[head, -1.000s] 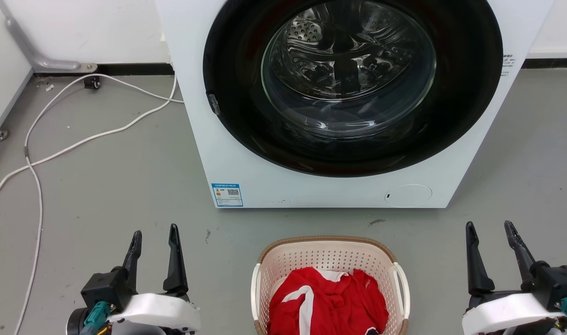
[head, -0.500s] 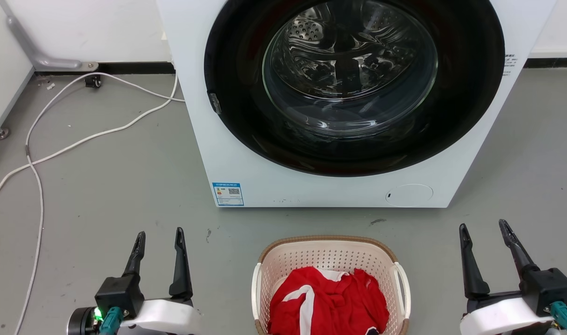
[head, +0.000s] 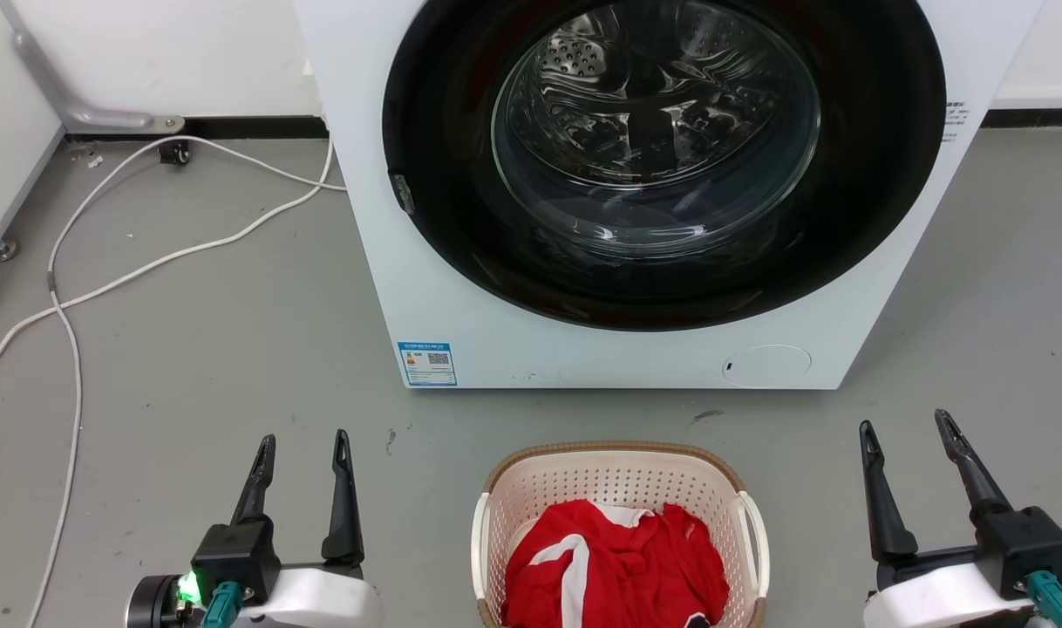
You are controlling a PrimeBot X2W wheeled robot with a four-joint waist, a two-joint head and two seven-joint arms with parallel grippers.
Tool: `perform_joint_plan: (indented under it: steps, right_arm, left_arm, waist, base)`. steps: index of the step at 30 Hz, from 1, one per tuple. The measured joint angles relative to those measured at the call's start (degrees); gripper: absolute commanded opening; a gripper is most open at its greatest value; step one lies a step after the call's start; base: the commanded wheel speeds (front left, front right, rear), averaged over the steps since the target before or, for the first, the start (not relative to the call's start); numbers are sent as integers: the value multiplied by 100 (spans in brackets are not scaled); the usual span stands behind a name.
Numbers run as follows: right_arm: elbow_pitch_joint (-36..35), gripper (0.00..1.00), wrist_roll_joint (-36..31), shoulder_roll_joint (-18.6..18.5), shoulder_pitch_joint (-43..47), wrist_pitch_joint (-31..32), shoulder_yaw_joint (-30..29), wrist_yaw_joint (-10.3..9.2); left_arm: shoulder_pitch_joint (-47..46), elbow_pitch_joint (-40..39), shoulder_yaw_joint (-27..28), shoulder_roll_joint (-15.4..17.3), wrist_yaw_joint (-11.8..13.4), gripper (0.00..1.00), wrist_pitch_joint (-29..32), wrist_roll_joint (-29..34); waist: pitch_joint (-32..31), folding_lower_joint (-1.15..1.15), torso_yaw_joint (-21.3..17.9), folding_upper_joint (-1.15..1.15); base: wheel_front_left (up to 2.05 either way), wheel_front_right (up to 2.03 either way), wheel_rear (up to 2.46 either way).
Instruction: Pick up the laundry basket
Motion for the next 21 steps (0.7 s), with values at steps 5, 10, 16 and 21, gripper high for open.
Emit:
perform_joint_plan:
  steps: [5,10,16,21]
  right_arm:
    - [14,100,70,-1,0,0,-16,0]
    - [57,100,151,-1,0,-1,-27,0]
    - [59,100,163,-1,0,-1,-22,0]
    - [58,100,196,-1,-2,-1,-21,0]
  left_arm:
    - [0,23,1,0,0,100,-8,0]
    - [2,35,3,1,1,100,-8,-1]
    - [4,47,12,0,2,100,-8,0]
    - [3,78,11,0,-10,100,-8,-8]
  waist:
    - [5,0,-5,0]
    - [4,0,-16,0]
    - [9,0,-32,0]
    - [34,0,-50,0]
  base:
    - [0,0,0]
    - [0,0,0]
    - [0,0,0]
    - [0,0,0]
